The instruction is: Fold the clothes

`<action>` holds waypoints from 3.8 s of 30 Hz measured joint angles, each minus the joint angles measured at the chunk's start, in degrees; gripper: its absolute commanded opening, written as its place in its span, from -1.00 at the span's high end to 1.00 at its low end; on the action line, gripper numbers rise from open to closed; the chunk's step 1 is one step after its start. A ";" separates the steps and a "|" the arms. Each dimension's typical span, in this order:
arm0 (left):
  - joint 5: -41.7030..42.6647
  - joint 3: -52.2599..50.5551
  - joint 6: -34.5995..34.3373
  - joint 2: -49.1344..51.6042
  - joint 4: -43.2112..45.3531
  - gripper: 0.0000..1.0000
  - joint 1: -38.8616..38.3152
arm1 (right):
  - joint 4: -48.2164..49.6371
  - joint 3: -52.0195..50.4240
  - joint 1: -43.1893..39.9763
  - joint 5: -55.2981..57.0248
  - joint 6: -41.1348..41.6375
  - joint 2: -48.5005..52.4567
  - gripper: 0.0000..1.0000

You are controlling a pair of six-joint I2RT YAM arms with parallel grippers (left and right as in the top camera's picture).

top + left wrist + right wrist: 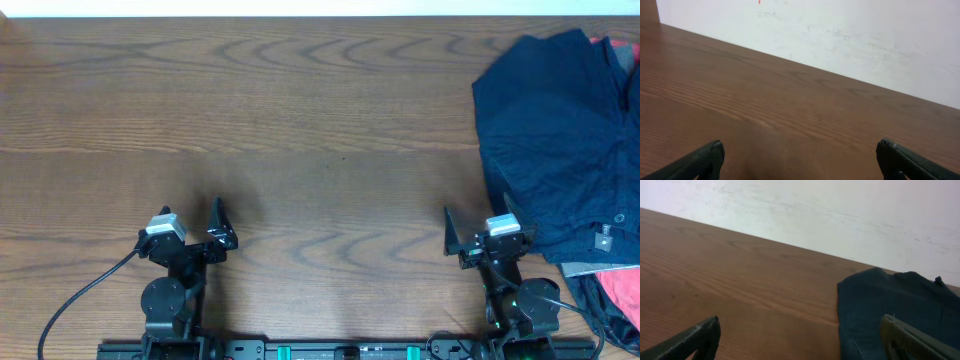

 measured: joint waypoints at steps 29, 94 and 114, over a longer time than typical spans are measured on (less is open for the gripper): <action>0.00 0.00 0.00 0.00 0.00 -0.96 0.00 | 0.00 0.00 0.00 0.02 0.00 0.00 -0.99; 0.02 0.00 -0.02 0.00 0.00 -0.96 -0.02 | 0.07 0.00 0.00 0.00 0.33 0.00 -0.99; 6.25 20.02 -3.34 21.66 -21.22 -0.96 0.00 | -12.00 17.79 -0.02 4.79 8.48 21.22 -0.98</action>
